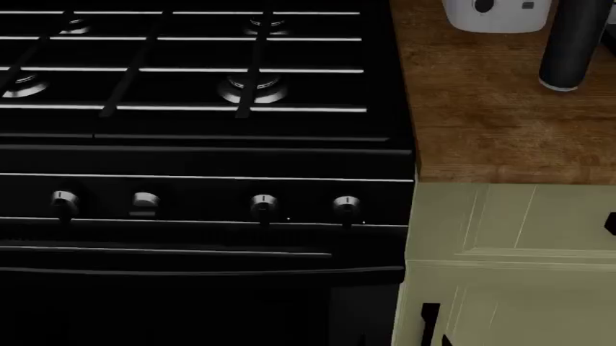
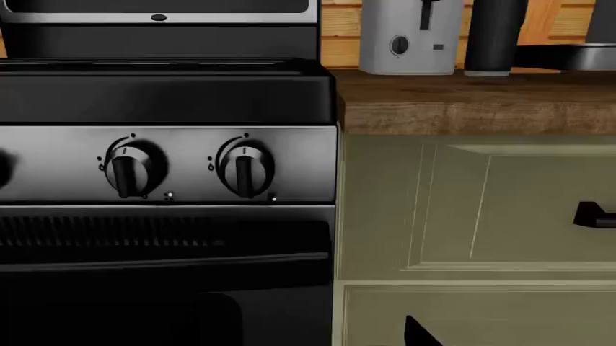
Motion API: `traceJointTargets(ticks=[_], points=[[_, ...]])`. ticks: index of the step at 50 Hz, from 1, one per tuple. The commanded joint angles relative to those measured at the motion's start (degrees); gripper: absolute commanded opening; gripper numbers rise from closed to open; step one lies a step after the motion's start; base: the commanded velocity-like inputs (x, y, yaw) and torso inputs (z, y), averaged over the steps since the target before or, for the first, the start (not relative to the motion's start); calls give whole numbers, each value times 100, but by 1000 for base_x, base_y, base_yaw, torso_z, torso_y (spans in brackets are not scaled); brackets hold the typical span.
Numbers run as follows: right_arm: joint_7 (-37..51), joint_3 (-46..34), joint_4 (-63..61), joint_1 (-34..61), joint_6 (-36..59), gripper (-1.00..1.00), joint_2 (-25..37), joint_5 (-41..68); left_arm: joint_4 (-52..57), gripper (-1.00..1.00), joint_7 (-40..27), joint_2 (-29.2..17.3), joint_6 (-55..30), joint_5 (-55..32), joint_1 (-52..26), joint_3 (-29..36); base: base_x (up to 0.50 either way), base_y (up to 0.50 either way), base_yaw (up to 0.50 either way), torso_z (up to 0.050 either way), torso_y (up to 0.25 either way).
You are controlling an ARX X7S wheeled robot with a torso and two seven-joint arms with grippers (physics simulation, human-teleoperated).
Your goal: Open the right drawer.
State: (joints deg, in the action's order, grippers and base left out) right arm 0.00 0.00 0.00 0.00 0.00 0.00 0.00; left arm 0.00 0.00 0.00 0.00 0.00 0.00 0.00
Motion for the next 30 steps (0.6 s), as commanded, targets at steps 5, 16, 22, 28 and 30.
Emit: traceJointTargets(ticks=[5,16,22,28,30], points=[[174,-159,31,9,-30,100,141,129,-18,100,-181,-169,23,-177,7,214,0,0,0,0,0],[369,-366,63,37,-61,100,288,224,16,100,-312,-313,28,-320,6,391,0,0,0,0,0],[422,-420,41,16,-115,100,356,291,-15,100,-390,-361,34,-369,-6,445,0,0,0,0,0],[501,-489,21,21,-47,100,412,291,-34,100,-444,-410,37,-406,-12,504,0,-56,0,0,0],[508,-487,94,31,-116,100,424,330,9,100,-446,-426,22,-431,3,529,0,-172,0,0,0]])
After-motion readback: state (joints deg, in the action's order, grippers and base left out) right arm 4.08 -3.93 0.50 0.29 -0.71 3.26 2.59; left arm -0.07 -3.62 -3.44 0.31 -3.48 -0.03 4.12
